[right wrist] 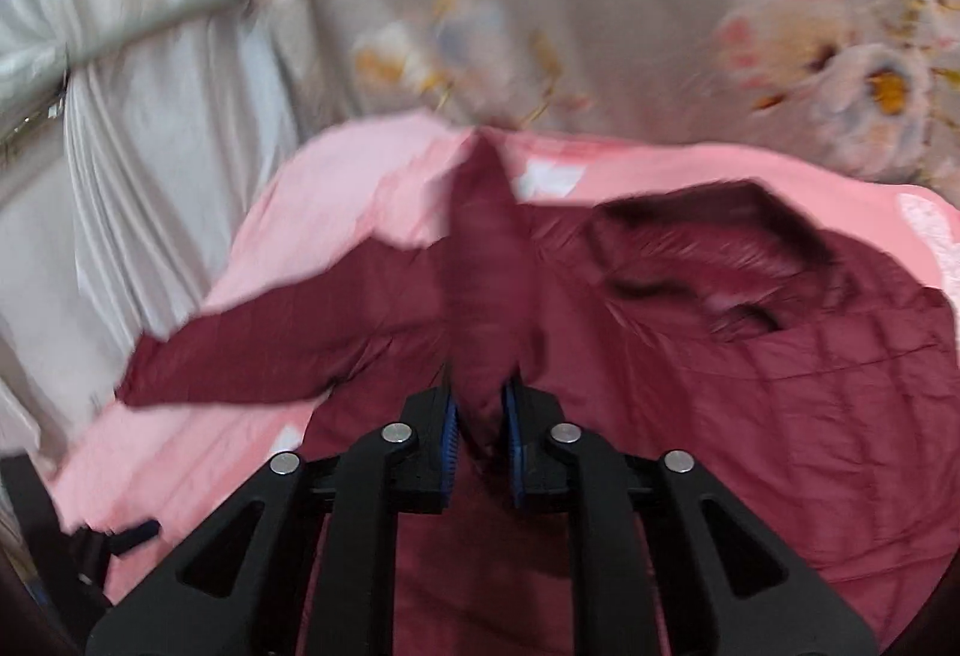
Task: Fold large clothes
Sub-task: 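Grasp the jacket hem with the right tool while the left tool grasps the hem beside it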
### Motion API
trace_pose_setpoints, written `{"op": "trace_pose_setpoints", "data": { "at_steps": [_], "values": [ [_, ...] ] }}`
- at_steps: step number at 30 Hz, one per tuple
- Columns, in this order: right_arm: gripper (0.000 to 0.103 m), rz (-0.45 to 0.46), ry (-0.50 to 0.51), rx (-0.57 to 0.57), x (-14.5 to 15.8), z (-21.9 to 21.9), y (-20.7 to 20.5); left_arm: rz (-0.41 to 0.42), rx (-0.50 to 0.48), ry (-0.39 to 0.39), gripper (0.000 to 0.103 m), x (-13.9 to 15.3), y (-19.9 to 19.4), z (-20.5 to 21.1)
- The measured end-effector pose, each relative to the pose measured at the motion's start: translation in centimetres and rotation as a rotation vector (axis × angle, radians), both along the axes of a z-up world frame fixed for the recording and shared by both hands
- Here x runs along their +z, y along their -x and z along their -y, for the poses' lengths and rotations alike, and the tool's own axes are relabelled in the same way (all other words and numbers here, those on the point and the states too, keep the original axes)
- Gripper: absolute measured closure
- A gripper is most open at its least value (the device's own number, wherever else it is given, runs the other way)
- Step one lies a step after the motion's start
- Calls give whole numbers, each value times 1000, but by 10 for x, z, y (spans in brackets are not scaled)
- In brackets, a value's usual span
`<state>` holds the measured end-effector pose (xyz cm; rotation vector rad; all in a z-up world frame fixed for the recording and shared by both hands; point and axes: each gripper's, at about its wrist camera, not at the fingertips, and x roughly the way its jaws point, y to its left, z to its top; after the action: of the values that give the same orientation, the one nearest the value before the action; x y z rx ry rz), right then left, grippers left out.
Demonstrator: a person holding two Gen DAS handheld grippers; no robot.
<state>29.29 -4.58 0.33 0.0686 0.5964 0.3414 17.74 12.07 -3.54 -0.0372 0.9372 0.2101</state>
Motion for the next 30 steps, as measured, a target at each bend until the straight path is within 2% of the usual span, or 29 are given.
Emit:
{"op": "trace_pose_setpoints", "data": {
  "at_steps": [1, 2, 3, 4, 6, 9, 15, 19, 20, 21, 22, 23, 25, 26, 27, 29, 30],
  "values": [
    [67, 2, 1, 11, -1, -3, 4, 0, 0, 13, 11, 1, -2, -3],
    [59, 25, -11, 18, 2, -4, 13, -1, -3, 34, 11, 2, -5, -7],
    [43, 48, -23, 14, 8, -2, 17, 0, -7, 52, 11, 4, -8, -8],
    [37, 70, -33, 0, 13, 6, 25, 1, -12, 74, 11, 6, -11, -10],
    [37, 102, -58, -55, 25, 28, 41, 1, -28, 146, 11, 13, -23, -12],
    [37, 76, -118, -204, 26, 83, 61, -1, -68, 258, 11, 22, -45, -3],
    [37, -59, -232, -548, -19, 208, 92, -59, -127, 431, 11, 20, -96, 38],
    [36, -146, -367, -629, -50, 273, 94, -118, -118, 498, 13, 7, -120, 62],
    [36, -162, -395, -637, -54, 284, 93, -132, -106, 515, 17, 3, -124, 67],
    [36, -179, -428, -646, -58, 294, 91, -133, -93, 513, 28, 2, -127, 70],
    [37, -194, -464, -652, -63, 304, 90, -130, -91, 497, 44, 3, -131, 73],
    [38, -207, -512, -658, -69, 316, 86, -126, -93, 475, 52, 5, -133, 74],
    [42, -213, -546, -665, -73, 325, 82, -108, -94, 418, 78, 11, -135, 77],
    [42, -212, -555, -676, -74, 331, 78, -91, -95, 385, 85, 15, -138, 78],
    [45, -209, -561, -682, -74, 335, 74, -76, -93, 350, 99, 19, -140, 78],
    [55, -209, -572, -698, -75, 343, 62, -39, -89, 309, 103, 27, -146, 75],
    [74, -208, -579, -688, -75, 347, 56, -15, -89, 291, 103, 33, -148, 74]
  ]
}}
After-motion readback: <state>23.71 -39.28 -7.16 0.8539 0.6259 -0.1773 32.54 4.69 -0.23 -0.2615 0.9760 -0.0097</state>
